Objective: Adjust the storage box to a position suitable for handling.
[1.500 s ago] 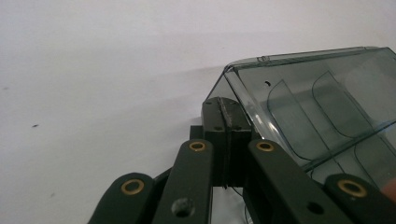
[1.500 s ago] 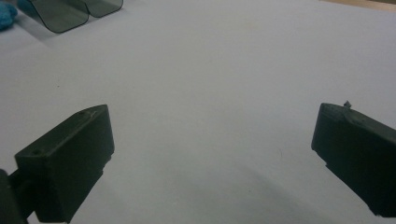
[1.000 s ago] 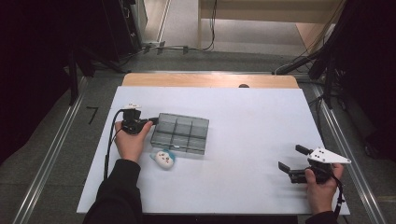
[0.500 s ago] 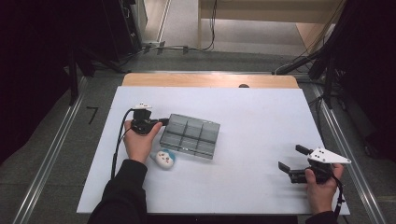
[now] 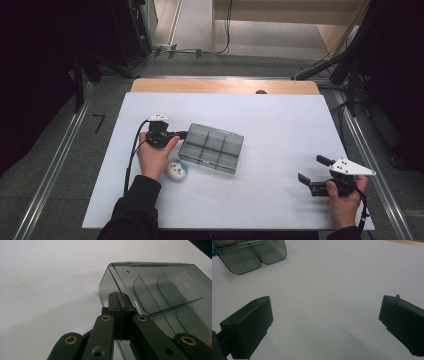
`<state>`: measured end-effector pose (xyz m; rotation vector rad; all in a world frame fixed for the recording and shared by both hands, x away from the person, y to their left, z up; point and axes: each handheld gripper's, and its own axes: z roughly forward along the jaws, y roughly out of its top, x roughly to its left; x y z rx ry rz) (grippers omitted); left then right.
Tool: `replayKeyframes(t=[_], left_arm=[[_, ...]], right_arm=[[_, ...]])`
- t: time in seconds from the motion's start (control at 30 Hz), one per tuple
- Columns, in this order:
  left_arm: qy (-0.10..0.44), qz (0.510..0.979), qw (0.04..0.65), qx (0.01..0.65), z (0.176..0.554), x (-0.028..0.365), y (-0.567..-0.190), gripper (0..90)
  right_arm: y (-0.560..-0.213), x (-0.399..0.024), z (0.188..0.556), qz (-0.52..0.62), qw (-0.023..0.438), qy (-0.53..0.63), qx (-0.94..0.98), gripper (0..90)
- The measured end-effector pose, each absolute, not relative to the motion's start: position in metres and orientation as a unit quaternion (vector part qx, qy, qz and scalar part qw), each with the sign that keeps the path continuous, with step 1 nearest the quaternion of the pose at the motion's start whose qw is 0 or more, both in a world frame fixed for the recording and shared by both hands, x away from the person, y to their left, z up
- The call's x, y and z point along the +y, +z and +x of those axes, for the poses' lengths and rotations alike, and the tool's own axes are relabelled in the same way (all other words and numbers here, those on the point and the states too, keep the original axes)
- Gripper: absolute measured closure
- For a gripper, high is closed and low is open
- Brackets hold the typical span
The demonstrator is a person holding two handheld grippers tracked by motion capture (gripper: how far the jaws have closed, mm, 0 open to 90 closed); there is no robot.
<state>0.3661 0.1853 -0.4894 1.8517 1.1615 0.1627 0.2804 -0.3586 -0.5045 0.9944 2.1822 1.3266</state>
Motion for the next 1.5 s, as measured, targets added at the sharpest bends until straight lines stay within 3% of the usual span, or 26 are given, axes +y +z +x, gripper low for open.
replayKeyframes(t=[1.5], left_arm=[[0.017, 0.770, 0.479, 0.422, 0.299, 0.135, -0.488, 89.8]], right_arm=[[-0.504, -0.358, 0.280, 0.355, 0.201, 0.471, 0.782, 0.0]])
